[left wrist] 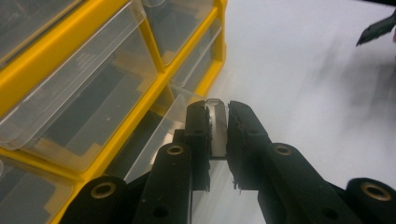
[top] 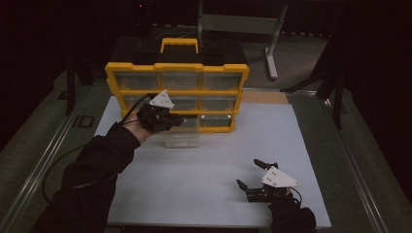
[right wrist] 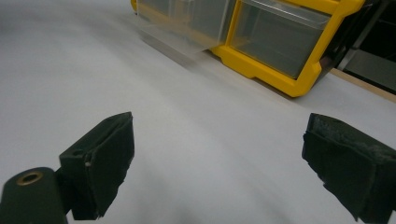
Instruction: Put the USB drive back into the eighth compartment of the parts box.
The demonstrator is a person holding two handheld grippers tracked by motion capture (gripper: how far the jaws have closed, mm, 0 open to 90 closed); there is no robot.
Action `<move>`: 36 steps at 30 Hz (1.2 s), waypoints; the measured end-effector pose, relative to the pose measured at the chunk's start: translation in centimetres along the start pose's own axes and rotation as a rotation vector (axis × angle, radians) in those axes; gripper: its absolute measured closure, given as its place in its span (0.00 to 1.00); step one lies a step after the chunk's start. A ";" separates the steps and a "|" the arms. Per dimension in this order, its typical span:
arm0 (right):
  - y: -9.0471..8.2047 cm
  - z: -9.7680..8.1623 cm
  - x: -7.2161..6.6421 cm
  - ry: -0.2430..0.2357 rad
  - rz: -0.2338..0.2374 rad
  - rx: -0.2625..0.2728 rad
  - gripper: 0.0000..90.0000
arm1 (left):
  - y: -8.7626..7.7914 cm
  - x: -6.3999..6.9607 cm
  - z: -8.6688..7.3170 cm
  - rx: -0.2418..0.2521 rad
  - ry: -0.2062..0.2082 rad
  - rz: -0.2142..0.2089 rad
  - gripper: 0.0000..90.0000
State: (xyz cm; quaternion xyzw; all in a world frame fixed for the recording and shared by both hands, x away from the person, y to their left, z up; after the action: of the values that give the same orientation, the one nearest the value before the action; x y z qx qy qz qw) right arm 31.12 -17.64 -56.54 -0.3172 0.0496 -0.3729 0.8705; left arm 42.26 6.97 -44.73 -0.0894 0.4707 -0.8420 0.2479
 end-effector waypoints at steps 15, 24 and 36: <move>0.0 0.0 0.0 0.002 0.000 0.002 0.11 | 2.1 -1.1 -0.7 0.025 -0.084 0.021 0.89; 0.0 0.1 0.0 0.002 0.001 0.005 0.11 | 3.5 -1.4 -1.1 0.008 -0.113 0.028 0.89; 0.1 0.0 -0.1 -0.003 0.005 0.002 0.11 | 6.1 -1.8 -2.0 -0.070 -0.155 0.025 0.88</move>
State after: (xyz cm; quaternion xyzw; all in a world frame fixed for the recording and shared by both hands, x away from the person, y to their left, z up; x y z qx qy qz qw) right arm 31.12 -17.57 -56.59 -0.3168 0.0488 -0.3705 0.8718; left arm 45.04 6.74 -50.78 -0.1569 0.4806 -0.8123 0.2909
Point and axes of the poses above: each handheld gripper's, and its own axes: y roughly forward along the jaws, z roughly out of its top, x roughly to its right, the point moved 10 cm from there along y, roughly forward along the jaws, and after that the axes turned 15 degrees about -x, right-handed, at the moved point
